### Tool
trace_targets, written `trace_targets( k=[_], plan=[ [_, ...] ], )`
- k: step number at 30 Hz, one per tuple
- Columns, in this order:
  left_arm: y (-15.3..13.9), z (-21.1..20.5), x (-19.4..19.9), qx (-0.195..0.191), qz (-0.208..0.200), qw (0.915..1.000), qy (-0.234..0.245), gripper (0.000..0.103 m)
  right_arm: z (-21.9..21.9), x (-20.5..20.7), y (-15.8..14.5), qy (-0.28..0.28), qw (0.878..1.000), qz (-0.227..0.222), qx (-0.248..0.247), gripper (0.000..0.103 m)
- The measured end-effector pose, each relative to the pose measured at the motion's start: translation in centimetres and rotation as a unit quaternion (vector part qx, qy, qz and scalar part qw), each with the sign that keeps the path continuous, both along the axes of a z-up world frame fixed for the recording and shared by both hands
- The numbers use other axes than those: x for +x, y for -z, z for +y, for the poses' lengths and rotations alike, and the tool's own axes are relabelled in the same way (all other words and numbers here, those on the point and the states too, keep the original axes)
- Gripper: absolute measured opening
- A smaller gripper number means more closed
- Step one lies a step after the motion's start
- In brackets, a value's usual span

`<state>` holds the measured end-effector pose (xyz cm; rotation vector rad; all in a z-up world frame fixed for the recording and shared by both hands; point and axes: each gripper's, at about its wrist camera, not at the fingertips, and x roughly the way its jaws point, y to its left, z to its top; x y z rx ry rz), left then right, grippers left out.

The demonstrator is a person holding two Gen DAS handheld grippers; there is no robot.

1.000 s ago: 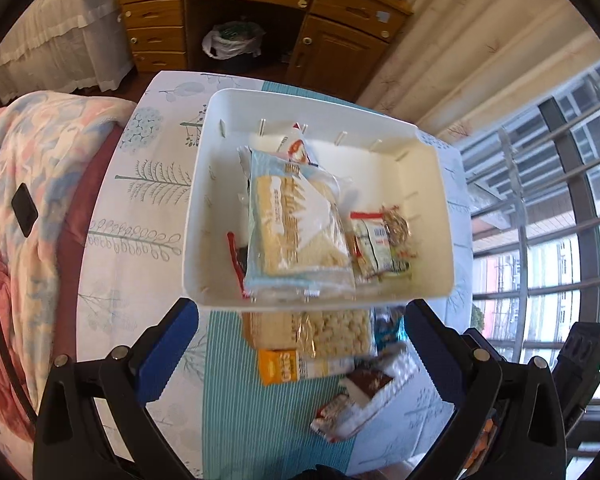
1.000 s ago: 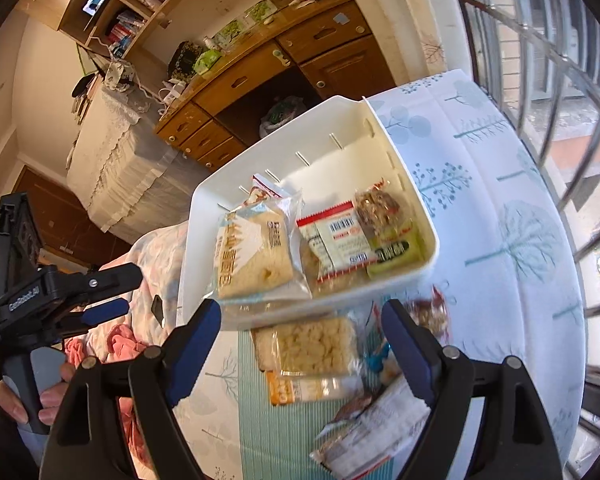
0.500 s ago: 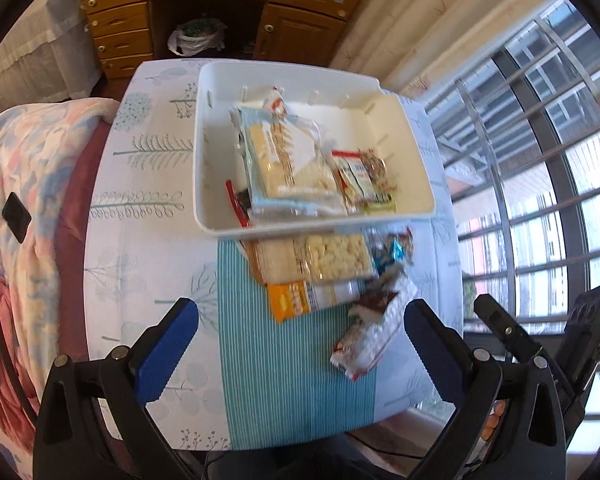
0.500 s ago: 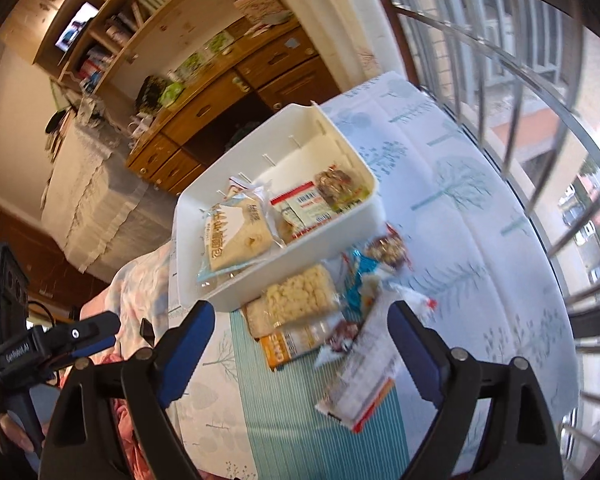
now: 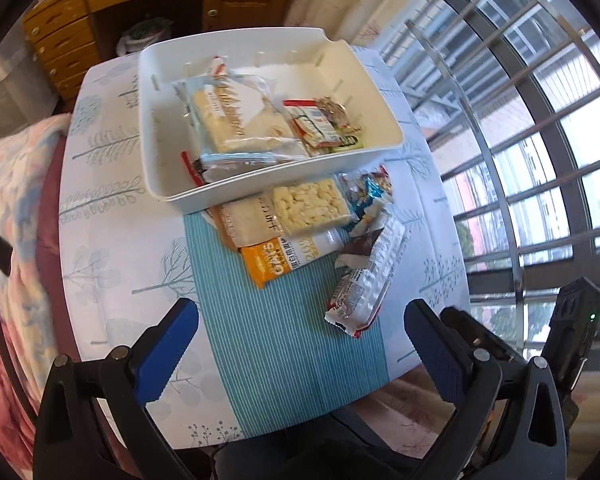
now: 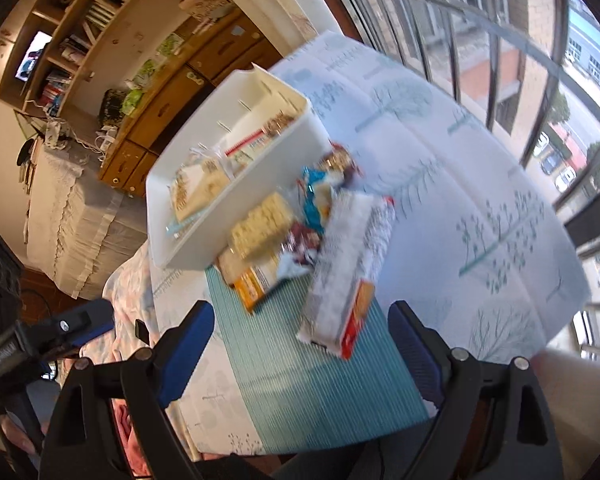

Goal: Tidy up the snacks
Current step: 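Withdraw both tools from the tray toward the remaining snacks, then grasp the red-white biscuit roll with the right gripper while the left grasps a dark wrapper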

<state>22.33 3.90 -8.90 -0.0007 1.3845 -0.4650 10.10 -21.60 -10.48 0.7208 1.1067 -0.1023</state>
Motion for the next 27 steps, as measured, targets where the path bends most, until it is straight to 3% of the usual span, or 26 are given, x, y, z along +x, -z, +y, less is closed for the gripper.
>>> trace_targets(
  k=[11, 17, 27],
  plan=[
    [2.2, -4.6, -0.2, 0.026, -0.011, 0.9973, 0.068, 0.102, 1.8, -1.7, 2.2, -0.013, 0.999, -0.007, -0.05, 0.089],
    [5.5, -7.5, 0.2, 0.046, -0.006, 0.9942, 0.097, 0.102, 2.8, -1.7, 3.6, -0.038, 0.993, -0.04, -0.109, 0.089],
    [10.9, -10.6, 1.1, 0.052, 0.005, 0.9935, 0.101, 0.102, 4.0, -1.6, 7.0, -0.05, 0.983, -0.074, -0.163, 0.089]
  ],
)
